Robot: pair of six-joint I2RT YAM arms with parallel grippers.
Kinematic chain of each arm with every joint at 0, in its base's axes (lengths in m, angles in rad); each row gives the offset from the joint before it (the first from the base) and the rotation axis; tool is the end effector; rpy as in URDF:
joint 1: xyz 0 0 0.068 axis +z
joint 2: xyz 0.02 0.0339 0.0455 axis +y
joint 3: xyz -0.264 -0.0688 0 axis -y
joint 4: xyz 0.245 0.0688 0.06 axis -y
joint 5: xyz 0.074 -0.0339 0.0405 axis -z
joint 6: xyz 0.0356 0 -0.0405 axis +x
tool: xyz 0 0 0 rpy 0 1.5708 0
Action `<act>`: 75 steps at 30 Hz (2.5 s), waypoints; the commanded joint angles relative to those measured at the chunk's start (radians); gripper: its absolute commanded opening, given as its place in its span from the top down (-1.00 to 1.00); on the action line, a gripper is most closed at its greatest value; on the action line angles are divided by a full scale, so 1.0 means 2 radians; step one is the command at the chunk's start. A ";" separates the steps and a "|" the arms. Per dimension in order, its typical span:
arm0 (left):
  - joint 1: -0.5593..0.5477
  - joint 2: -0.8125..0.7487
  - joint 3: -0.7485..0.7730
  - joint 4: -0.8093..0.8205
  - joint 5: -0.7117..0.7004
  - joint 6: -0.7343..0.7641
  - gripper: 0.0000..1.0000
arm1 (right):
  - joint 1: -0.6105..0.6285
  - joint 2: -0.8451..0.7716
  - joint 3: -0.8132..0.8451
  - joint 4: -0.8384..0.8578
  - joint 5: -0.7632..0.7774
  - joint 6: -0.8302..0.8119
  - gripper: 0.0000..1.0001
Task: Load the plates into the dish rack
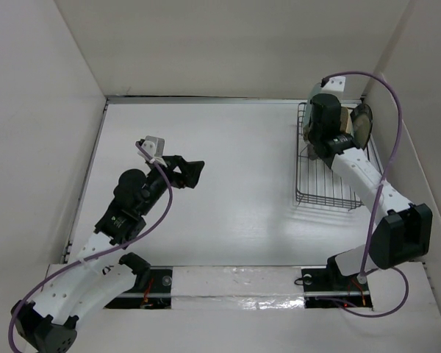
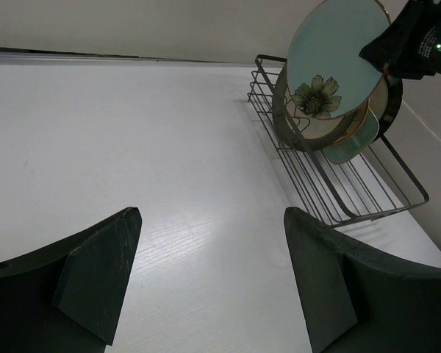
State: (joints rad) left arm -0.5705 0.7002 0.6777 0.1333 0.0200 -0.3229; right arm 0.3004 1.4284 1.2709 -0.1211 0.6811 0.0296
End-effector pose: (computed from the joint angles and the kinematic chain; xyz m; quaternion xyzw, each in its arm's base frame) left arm 0.1455 -0.0942 0.3502 0.0897 0.6608 -0.3279 0.6691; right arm 0.3234 0.0767 0.3677 0.0977 0.7728 -0.1698 0.6036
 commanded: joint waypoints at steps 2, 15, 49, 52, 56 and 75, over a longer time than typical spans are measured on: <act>-0.002 0.000 0.003 0.028 0.008 0.004 -0.51 | -0.003 0.015 0.056 0.062 0.025 -0.009 1.00; -0.002 -0.001 0.004 0.027 0.006 0.006 -0.51 | -0.003 0.085 0.043 0.062 0.037 -0.006 1.00; -0.002 0.004 0.007 0.020 -0.005 0.007 -0.51 | 0.002 0.088 0.016 0.062 0.012 0.056 -0.39; -0.002 0.003 0.006 0.020 -0.005 0.007 -0.51 | -0.003 0.074 0.018 0.045 0.003 0.060 -0.52; -0.002 0.004 0.008 0.018 -0.005 0.007 -0.51 | -0.008 0.031 0.013 0.042 -0.015 0.068 -0.63; -0.002 -0.026 0.014 0.012 -0.075 -0.005 -0.55 | 0.147 -0.274 -0.258 0.195 -0.456 0.179 -0.98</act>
State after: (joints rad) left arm -0.5705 0.6903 0.6777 0.1211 -0.0879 -0.3244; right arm 0.5262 0.8940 0.8131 0.1825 -0.0559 0.3470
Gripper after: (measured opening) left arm 0.775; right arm 0.993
